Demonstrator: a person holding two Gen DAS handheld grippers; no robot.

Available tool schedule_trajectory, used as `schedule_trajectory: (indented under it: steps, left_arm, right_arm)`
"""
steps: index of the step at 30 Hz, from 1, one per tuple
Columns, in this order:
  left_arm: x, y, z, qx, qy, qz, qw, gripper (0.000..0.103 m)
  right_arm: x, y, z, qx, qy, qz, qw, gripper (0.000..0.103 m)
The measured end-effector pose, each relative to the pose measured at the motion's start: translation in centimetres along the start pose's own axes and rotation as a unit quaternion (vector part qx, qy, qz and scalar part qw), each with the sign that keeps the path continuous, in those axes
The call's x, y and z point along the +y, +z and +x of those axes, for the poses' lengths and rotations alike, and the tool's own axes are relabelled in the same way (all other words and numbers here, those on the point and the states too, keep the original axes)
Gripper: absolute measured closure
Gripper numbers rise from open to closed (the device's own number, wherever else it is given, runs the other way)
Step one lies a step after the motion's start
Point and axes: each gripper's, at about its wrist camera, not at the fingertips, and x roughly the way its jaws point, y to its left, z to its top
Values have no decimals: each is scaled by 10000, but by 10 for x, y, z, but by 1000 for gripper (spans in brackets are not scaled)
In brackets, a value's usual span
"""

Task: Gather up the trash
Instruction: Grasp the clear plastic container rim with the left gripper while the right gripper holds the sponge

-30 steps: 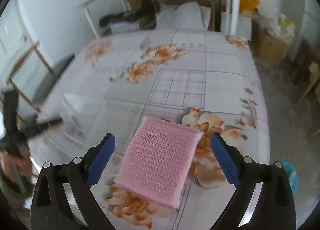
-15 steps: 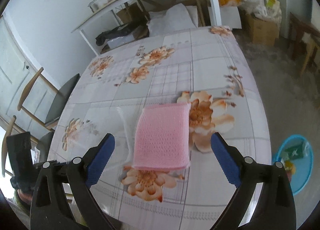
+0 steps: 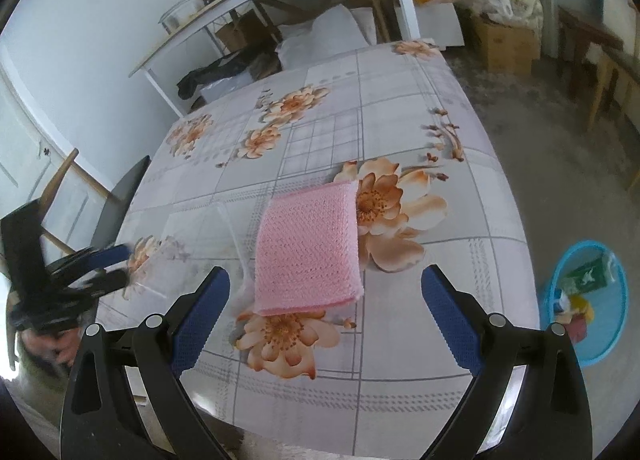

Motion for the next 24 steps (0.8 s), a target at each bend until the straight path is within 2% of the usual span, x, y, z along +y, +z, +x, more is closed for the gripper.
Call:
schedule_trajectory:
  steps: [2, 3, 5, 9, 14, 24]
  left_arm:
    - [1, 3, 19, 257, 139, 213, 9993, 62]
    - [1, 5, 26, 340, 141, 297, 9989, 65]
    - [3, 2, 34, 506, 147, 293, 9982, 81]
    - [5, -6, 29, 401, 184, 84, 9990, 96]
    - [17, -21, 17, 272, 368, -662, 9968, 97]
    - [25, -44, 5, 235, 436, -1313, 9901, 97]
  right_arm:
    - [1, -1, -3, -12, -10, -31, 10000, 11]
    - [2, -1, -5, -16, -21, -63, 10000, 11]
    - [2, -2, -6, 5, -57, -106, 9999, 11]
    - [5, -1, 1, 116, -194, -235, 9995, 10]
    - [18, 3, 19, 259, -410, -525, 9974, 10]
    - [50, 12, 60, 579, -909, -1410, 9841, 9]
